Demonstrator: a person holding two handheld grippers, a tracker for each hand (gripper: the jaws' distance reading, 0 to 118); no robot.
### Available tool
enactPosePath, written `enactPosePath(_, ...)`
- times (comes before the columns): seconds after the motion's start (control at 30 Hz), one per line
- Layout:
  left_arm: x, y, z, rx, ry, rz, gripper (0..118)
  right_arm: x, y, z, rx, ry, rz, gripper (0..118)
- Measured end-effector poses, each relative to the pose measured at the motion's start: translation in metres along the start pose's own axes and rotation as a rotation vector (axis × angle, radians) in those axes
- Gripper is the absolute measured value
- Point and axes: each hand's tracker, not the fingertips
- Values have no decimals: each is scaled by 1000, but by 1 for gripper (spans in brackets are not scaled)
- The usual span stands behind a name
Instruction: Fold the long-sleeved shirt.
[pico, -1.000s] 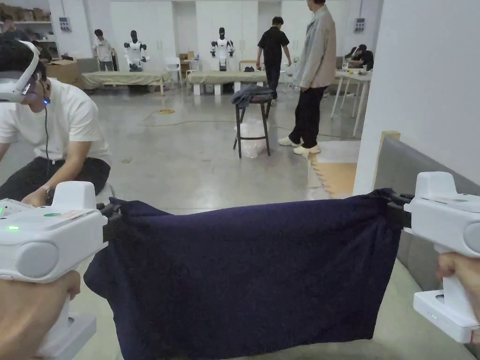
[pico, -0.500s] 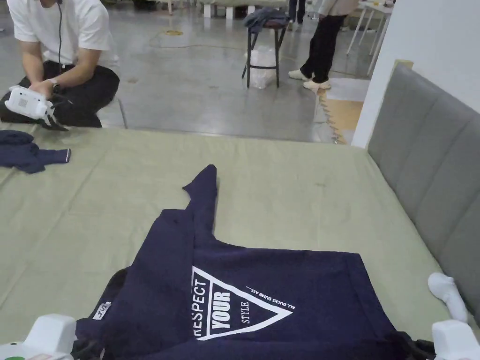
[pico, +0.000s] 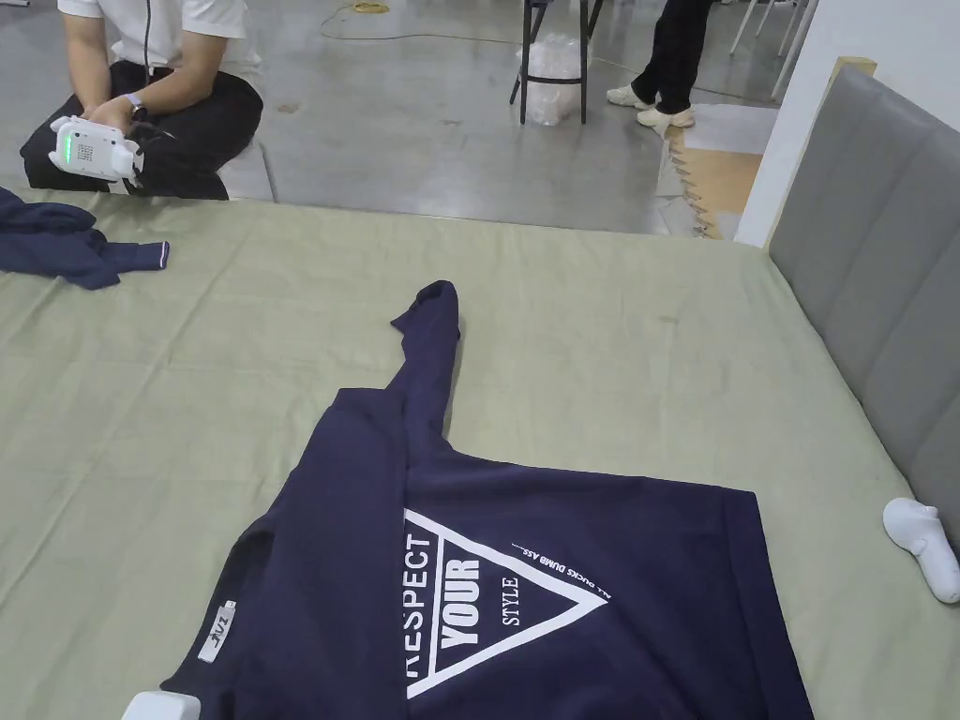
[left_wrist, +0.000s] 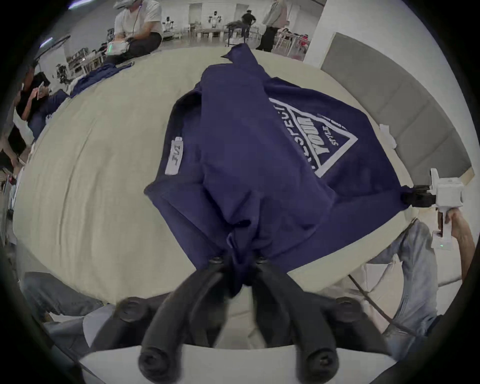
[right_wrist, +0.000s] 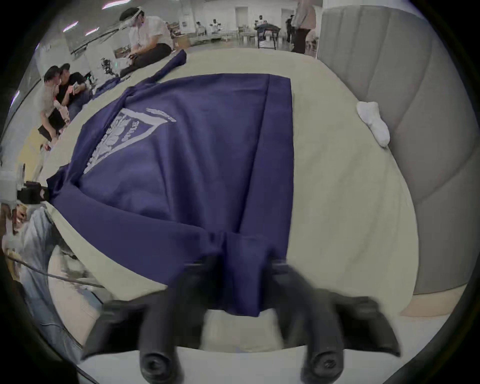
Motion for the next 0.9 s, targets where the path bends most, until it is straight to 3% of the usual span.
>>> enactPosePath(0.07, -1, -2, 8, 36, 17, 20, 84, 0, -1, 12, 26, -65, -14, 110)
enactPosePath(0.1, -1, -1, 15, 55, 13, 19, 109, 2, 0, 22, 75, -48, -16, 118)
enactPosePath(0.13, -1, 2, 25, 103, 23, 27, 111, 3, 4, 34, 126, -10, -43, 118)
enactPosePath(0.3, 8, 52, 54, 309, 77, 92, 109, -13, 35, 75, 390, -94, -92, 117)
enactPosePath(0.33, 14, 63, 52, 324, 86, 83, 107, -19, 42, 77, 447, -94, -85, 108)
enactPosePath(0.37, 19, 73, 51, 370, 87, 86, 100, -24, 48, 79, 513, -91, -73, 85)
enactPosePath(0.4, 24, 81, 50, 448, 81, 104, 73, -31, 55, 76, 555, -119, -58, 37)
enactPosePath(0.43, 28, 89, 48, 492, 76, 80, 35, -38, 63, 71, 584, -160, -51, 7)
enactPosePath(0.47, 35, 96, 39, 525, 89, 63, 6, -44, 69, 65, 596, -203, -44, 1)
enactPosePath(0.53, 47, 113, 20, 540, 171, 42, 5, -51, 80, 55, 625, -189, -70, 0)
enactPosePath(0.63, 48, 139, 0, 522, 41, 108, 5, -58, 98, 40, 618, -175, -97, 0)
enactPosePath(0.73, 54, 180, -23, 509, 79, 51, 8, -59, 118, 29, 612, -165, -95, 0)
enactPosePath(0.8, 51, 228, -48, 475, -8, 39, 29, -55, 133, 20, 604, -154, -98, 0)
enactPosePath(0.87, 46, 293, -76, 413, -76, 21, 35, -53, 147, 9, 596, -151, -107, 0)
enactPosePath(0.9, 44, 327, -94, 390, -74, 37, 75, -51, 153, 4, 598, -146, -108, 0)
